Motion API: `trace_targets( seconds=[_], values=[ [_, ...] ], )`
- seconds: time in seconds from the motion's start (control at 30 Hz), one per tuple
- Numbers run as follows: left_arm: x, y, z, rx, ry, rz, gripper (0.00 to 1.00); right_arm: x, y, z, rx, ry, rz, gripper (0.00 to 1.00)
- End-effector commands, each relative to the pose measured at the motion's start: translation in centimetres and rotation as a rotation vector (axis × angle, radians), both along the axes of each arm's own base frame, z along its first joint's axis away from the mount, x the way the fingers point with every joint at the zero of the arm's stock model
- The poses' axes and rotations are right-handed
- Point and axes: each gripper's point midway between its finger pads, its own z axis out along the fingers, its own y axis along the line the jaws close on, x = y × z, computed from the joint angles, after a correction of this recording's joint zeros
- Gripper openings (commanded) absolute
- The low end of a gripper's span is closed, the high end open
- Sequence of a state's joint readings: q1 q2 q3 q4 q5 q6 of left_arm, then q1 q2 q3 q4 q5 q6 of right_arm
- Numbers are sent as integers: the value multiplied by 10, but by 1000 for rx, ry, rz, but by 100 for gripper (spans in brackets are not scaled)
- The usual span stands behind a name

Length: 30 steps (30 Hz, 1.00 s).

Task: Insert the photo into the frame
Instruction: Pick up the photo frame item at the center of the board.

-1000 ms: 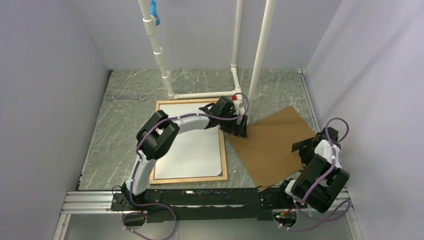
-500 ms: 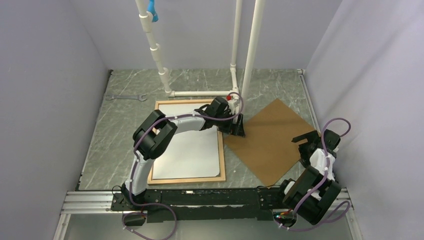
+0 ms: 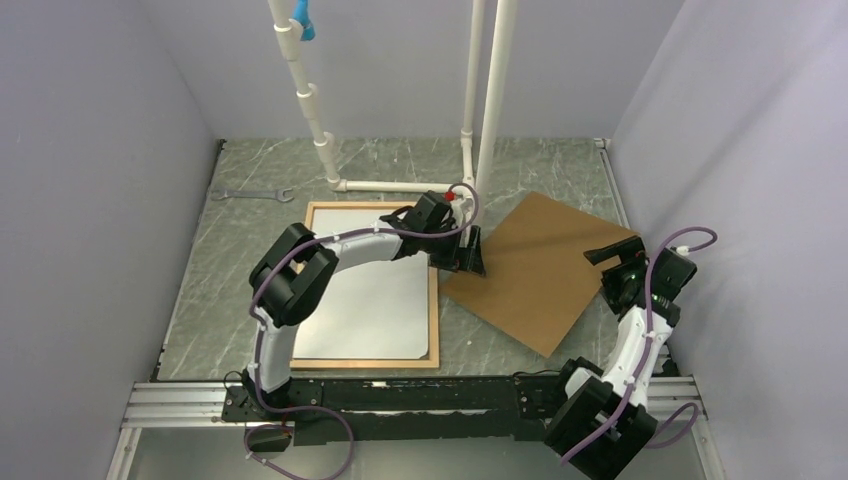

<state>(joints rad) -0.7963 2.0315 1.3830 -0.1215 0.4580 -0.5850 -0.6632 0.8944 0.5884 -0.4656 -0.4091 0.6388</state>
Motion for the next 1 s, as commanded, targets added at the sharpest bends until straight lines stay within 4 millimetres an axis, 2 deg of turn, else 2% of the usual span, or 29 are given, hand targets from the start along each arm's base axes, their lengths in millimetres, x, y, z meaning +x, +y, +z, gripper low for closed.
trace_targets(
  seconds=[0.0,0.2,0.43,0.63,0.8,0.87,0.97],
  values=[
    [-37,-20,64,-149,-45,-134,95,-5,71,23,285,-77,181,99],
    [-42,-19,71,-140,-59,-141,95,-4,79,24,293,-91,206,99],
    [-38,-17,86,-153,-94,-123,95,-2,70,29,216,-79,227,99],
    [-35,-13,105,-157,-138,-114,95,-7,68,13,197,-29,236,99],
    [-28,-8,110,-133,-168,-105,95,-9,71,2,217,-18,245,99],
    [-26,-5,108,-125,-162,-102,96,-7,75,6,237,-45,257,99],
    [-22,5,100,-103,-139,-78,96,2,82,24,258,-150,296,99]
  ],
)
